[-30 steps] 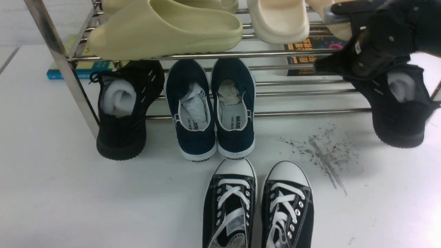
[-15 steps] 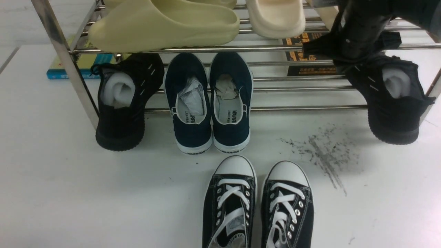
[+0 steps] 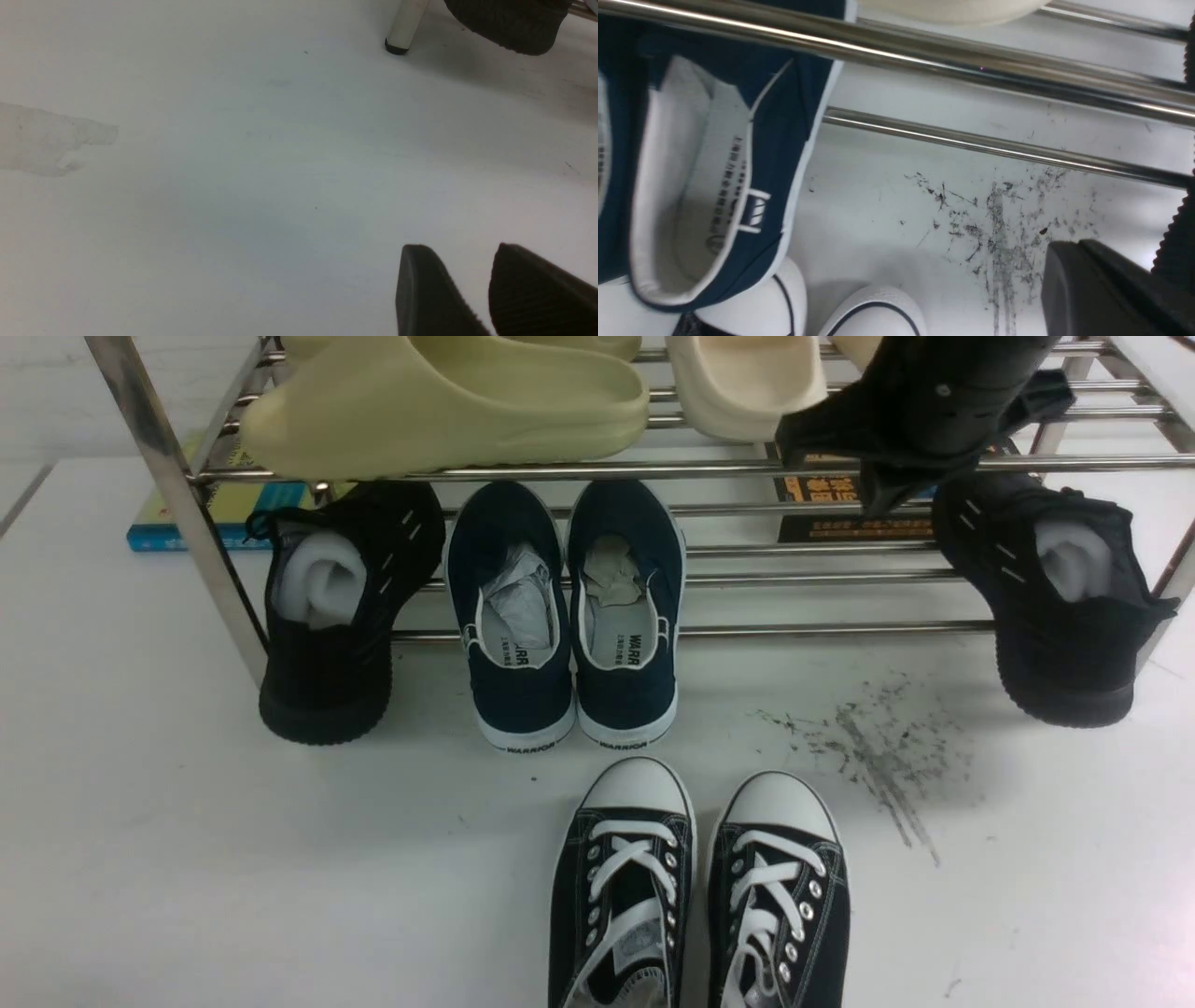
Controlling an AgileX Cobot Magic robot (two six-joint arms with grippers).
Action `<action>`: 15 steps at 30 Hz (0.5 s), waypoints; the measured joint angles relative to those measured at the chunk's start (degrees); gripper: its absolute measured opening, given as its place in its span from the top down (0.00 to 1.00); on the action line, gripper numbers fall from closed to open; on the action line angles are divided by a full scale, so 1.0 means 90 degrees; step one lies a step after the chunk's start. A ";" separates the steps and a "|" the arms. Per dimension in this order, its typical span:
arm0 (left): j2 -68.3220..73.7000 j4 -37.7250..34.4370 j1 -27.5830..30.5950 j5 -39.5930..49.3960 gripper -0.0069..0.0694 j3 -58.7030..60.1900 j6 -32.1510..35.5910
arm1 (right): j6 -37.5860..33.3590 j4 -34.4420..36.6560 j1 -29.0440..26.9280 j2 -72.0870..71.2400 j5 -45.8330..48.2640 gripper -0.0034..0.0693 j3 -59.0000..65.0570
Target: Take the shoes off the shelf with your hand on the white table.
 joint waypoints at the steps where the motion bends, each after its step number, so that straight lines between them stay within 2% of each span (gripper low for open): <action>1: 0.0000 0.0000 0.0000 0.0000 0.60 0.0000 0.0000 | 0.0000 0.0035 0.0032 -0.0142 0.0008 0.92 0.0000; 7: 0.0000 0.0000 0.0000 0.0000 0.60 0.0000 0.0000 | -0.0016 0.0314 0.0149 -0.0782 0.0002 0.92 0.0323; 15: 0.0000 0.0000 0.0000 0.0000 0.60 0.0000 0.0000 | -0.0016 0.0567 0.0274 -0.1884 0.0008 0.91 0.1950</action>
